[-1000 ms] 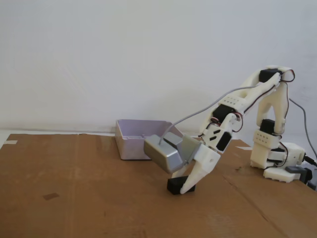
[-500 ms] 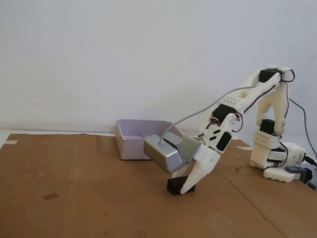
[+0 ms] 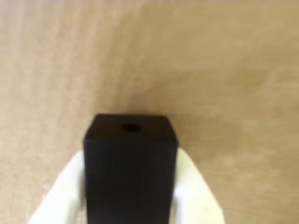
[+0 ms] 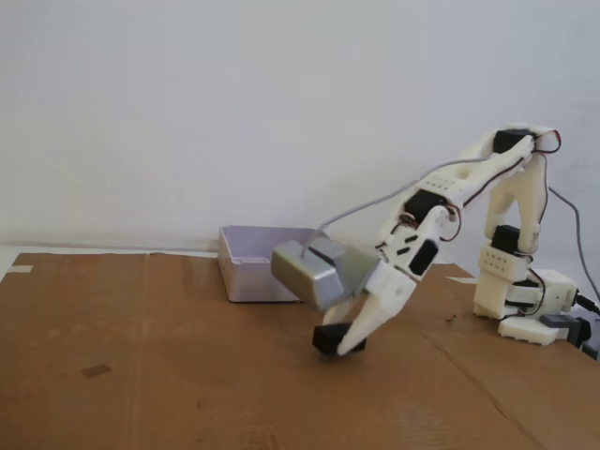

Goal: Grasp a block and put it in the box.

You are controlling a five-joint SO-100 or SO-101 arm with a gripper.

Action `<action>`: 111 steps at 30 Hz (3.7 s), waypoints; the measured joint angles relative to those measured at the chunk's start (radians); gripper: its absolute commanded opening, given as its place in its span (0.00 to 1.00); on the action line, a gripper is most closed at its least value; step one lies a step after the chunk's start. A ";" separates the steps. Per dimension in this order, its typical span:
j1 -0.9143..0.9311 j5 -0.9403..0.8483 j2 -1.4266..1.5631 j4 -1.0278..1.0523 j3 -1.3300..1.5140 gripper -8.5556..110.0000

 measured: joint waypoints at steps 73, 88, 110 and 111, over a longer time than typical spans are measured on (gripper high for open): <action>0.733 0.002 0.247 0.000 0.000 0.15; 0.752 0.002 0.103 0.002 -0.130 0.15; 0.741 0.002 0.000 0.002 -0.132 0.15; 0.741 0.002 -0.006 0.002 -0.132 0.15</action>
